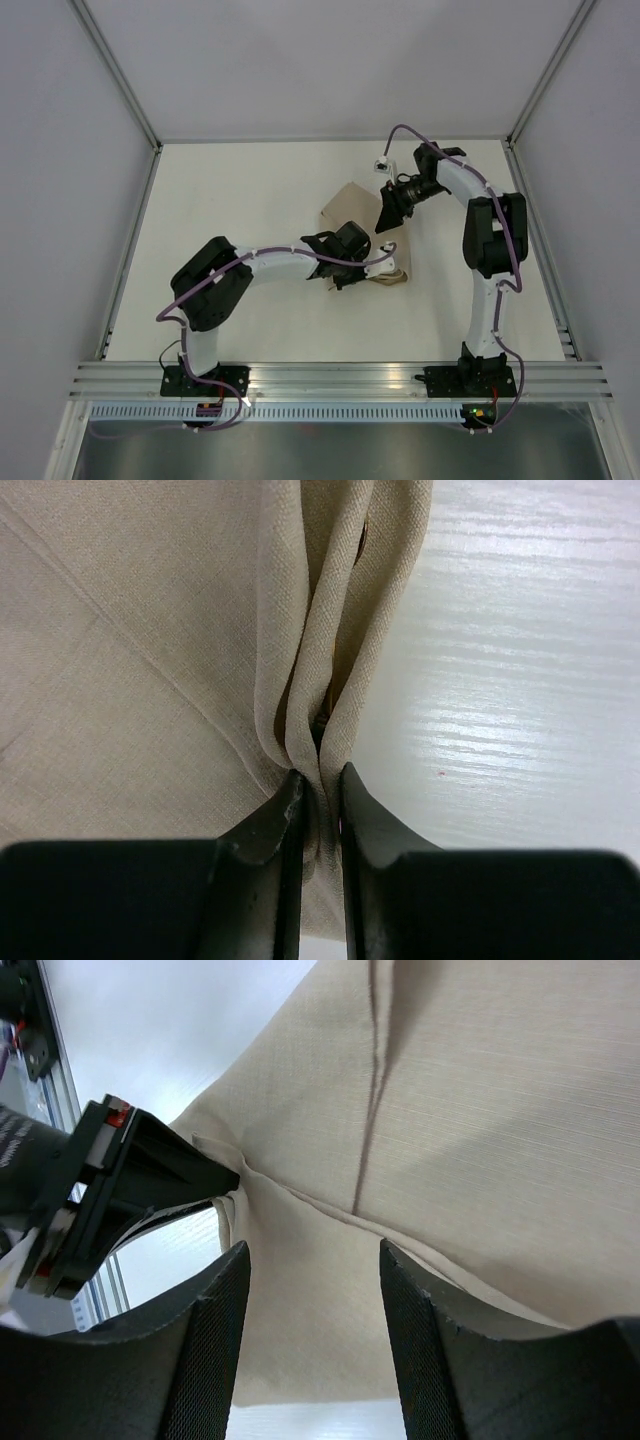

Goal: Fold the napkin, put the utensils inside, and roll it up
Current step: Roll the napkin with the utensil

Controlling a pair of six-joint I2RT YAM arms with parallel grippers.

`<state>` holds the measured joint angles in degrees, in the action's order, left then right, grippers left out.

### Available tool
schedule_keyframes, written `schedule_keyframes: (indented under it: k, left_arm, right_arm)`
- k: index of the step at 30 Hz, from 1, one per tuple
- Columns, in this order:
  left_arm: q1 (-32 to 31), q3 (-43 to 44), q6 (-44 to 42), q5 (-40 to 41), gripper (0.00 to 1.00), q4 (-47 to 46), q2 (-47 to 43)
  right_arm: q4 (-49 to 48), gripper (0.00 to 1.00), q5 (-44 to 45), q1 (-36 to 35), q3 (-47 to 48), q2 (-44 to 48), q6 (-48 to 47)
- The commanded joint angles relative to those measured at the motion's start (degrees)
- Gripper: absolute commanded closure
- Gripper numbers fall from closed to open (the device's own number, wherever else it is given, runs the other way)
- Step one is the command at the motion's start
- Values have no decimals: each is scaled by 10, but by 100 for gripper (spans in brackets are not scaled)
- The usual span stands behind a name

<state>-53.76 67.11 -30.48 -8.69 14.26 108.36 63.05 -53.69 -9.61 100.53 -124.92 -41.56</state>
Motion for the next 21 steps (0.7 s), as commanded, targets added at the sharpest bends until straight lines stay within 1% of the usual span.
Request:
schedule_keyframes:
  k: [1, 4, 6, 7, 9, 12, 13, 14, 16, 21]
  left_arm:
    - [18, 43, 52, -69, 98, 109, 45]
    - [34, 76, 72, -102, 98, 141, 62]
    - [44, 86, 83, -131, 98, 159, 67]
    - [49, 96, 90, -141, 98, 165, 74]
    - [61, 108, 97, -171, 98, 188, 85]
    - [78, 132, 109, -213, 98, 218, 106]
    - [81, 145, 111, -220, 98, 224, 112]
    - [82, 151, 112, -235, 98, 230, 124]
    - [90, 173, 118, -254, 98, 248, 144]
    - [117, 224, 136, -309, 98, 298, 186]
  right_arm:
    - [-35, 39, -77, 38, 0, 62, 2]
    - [-44, 39, -97, 78, -30, 90, -10]
    - [-43, 39, -102, 89, -50, 117, -44]
    - [-47, 39, -102, 93, -79, 129, -56]
    - [-62, 39, -96, 92, -117, 170, -88]
    - [-125, 39, -78, 92, -206, 233, -98]
    - [-162, 38, -72, 93, -228, 248, -97]
    - [-178, 39, -64, 92, -267, 277, -98]
    - [-208, 38, -61, 93, -313, 317, -115]
    - [-223, 35, -47, 88, -388, 392, -193]
